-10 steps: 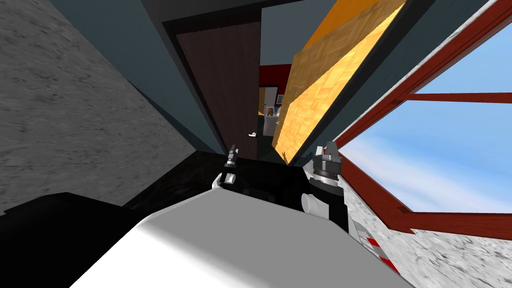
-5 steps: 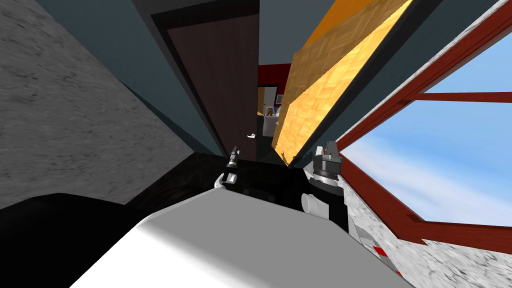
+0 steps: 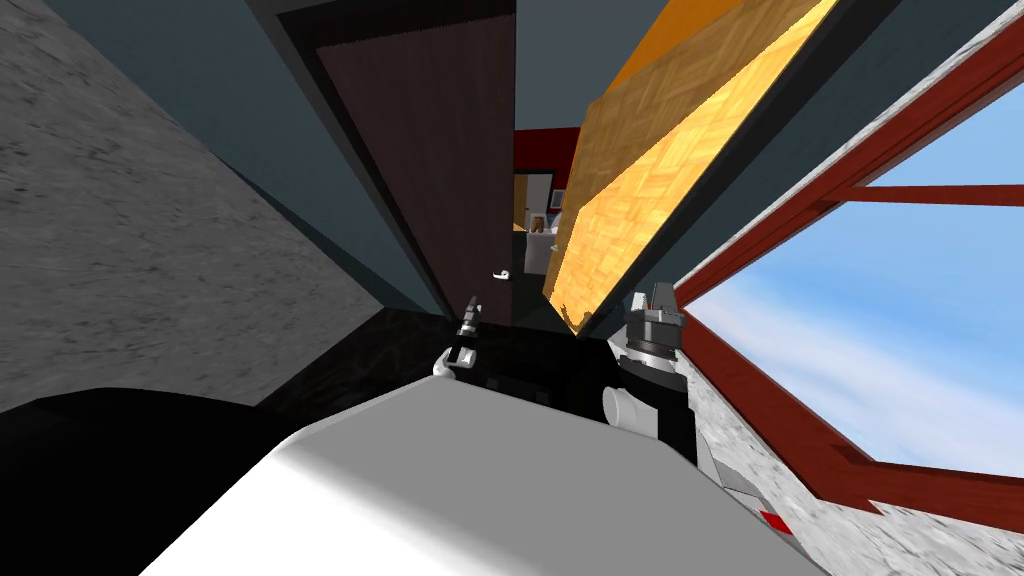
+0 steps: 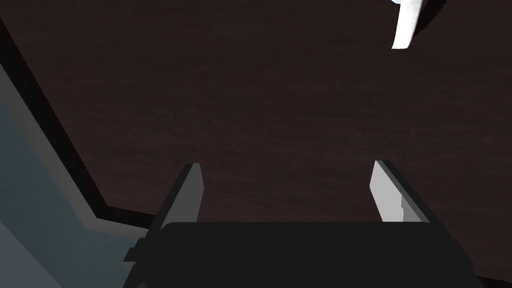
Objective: Push the door open
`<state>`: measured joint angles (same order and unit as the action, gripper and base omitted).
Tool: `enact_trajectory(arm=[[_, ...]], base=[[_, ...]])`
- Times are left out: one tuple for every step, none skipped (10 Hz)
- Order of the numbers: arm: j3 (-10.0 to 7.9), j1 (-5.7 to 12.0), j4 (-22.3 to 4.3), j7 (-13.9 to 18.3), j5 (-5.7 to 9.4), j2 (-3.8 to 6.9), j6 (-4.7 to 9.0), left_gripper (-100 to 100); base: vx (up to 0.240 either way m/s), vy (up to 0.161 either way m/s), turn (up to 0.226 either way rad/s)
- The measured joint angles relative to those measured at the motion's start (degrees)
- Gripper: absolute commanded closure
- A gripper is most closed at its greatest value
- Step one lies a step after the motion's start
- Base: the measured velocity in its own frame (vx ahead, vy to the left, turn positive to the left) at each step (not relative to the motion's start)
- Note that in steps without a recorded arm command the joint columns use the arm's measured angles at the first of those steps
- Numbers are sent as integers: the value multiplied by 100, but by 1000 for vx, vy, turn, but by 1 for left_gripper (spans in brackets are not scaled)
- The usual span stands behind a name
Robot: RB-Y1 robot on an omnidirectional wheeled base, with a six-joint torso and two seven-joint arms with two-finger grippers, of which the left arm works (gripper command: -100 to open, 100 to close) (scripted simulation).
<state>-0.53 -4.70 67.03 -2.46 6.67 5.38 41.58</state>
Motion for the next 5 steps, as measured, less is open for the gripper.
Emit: enact_trajectory(arm=[[2, 79, -166, -2, 27, 6, 26, -100], [10, 133, -274, -16, 49, -6, 17, -100], [16, 202, -402, -35, 71, -19, 10, -100], [14, 313, -615, -42, 98, -16, 41, -100], [26, 337, -697, -51, 118, -22, 40, -100]], base=[[108, 13, -14], [101, 15, -16], [90, 7, -20], [99, 3, -16], [89, 7, -14]])
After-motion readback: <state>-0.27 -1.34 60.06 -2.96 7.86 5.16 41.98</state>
